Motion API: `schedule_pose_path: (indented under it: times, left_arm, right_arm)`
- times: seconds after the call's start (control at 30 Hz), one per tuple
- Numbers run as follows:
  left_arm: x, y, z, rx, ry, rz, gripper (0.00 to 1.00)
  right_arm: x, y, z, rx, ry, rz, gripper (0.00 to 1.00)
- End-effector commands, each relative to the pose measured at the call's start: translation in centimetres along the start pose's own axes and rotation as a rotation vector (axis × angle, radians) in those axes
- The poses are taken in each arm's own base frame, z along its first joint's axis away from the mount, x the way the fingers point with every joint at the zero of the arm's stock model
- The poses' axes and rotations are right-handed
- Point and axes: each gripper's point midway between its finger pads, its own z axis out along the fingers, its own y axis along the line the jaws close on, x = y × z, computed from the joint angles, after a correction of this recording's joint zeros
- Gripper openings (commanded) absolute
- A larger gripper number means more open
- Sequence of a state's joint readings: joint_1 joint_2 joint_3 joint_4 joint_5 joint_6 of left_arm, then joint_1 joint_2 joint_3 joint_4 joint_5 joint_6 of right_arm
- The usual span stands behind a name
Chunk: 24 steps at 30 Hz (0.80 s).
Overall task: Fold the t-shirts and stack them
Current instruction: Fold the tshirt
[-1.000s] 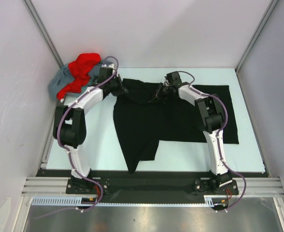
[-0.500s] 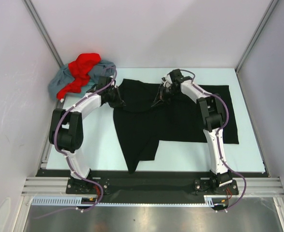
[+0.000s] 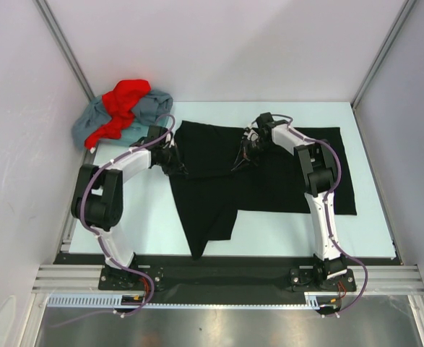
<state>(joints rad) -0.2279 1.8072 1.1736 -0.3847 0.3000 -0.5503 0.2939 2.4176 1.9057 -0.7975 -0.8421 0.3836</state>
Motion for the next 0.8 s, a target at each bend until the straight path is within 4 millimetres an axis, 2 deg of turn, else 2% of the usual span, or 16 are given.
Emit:
schedule_pose_path:
  times: [0.0,0.17,0.2,0.23,0.3,0.33,0.4,0.43,0.47,0.5,0.53,0.57,0.67,0.7,0.73,0.77]
  left_arm:
    - [-0.4,0.1,-1.9,-0.016,-0.044,0.007,0.00]
    - [-0.2,0.3,-2.0,-0.024,-0.043,0.003,0.04]
    - [-0.7,0.3,-2.1,-0.034,-0.059,0.031,0.14]
    - [-1.2,0.5,-2.3,-0.056,-0.076,0.050,0.21]
    - [-3.1,0.1,-4.1,-0.091,-0.143,0.118,0.43]
    - [-4.3,0.5,-4.9,-0.140,-0.193,0.136,0.49]
    - [-6.6,-0.3,-6.4,-0.163,-0.246,0.194,0.57]
    - [-7.2,-0.3,-6.4,-0.174,-0.256,0.202,0.60]
    - [-8.6,-1.5,-6.6,-0.145,-0.289,0.218,0.61]
    - [-9.0,-1.7,-5.5,-0.132,-0.273,0.242,0.62]
    - [-9.5,-2.3,-5.2,-0.113,-0.276,0.251,0.62]
    - [-11.0,-3.5,-5.4,-0.089,-0.309,0.261,0.62]
    - [-13.0,-3.1,-2.5,-0.120,-0.309,0.272,0.63]
    - [-15.1,-4.1,-2.8,-0.118,-0.355,0.281,0.62]
    - [-15.4,-3.4,-0.6,-0.138,-0.331,0.277,0.62]
    - [-16.4,-3.3,-0.1,-0.151,-0.349,0.278,0.61]
  right_arm:
    - [0.0,1.0,-0.9,-0.015,-0.001,-0.028,0.00]
    - [0.6,0.5,-1.1,0.019,0.000,-0.009,0.04]
    - [0.8,0.4,-1.4,0.033,-0.001,0.004,0.13]
    - [0.7,0.0,-1.8,0.061,-0.015,0.012,0.16]
    - [-0.1,1.4,-4.3,0.093,-0.103,-0.030,0.29]
    - [-1.6,0.3,-5.9,0.184,-0.190,-0.033,0.35]
    - [-5.2,1.8,-10.3,0.221,-0.422,-0.055,0.55]
    - [-7.1,1.8,-12.2,0.231,-0.530,-0.043,0.58]
    - [-8.5,0.0,-13.8,0.242,-0.620,-0.001,0.61]
    - [-11.1,1.7,-16.2,0.205,-0.761,-0.092,0.62]
    - [-12.3,1.2,-17.3,0.224,-0.822,-0.105,0.66]
    - [-14.2,0.2,-19.9,0.259,-0.913,-0.094,0.68]
    - [-17.8,-2.5,-22.2,0.302,-0.999,-0.072,0.71]
    - [-19.1,-2.7,-24.9,0.306,-1.051,-0.072,0.72]
    - [-19.9,-3.9,-24.4,0.314,-1.042,-0.067,0.72]
    - [-20.5,-5.0,-26.2,0.320,-1.066,-0.060,0.72]
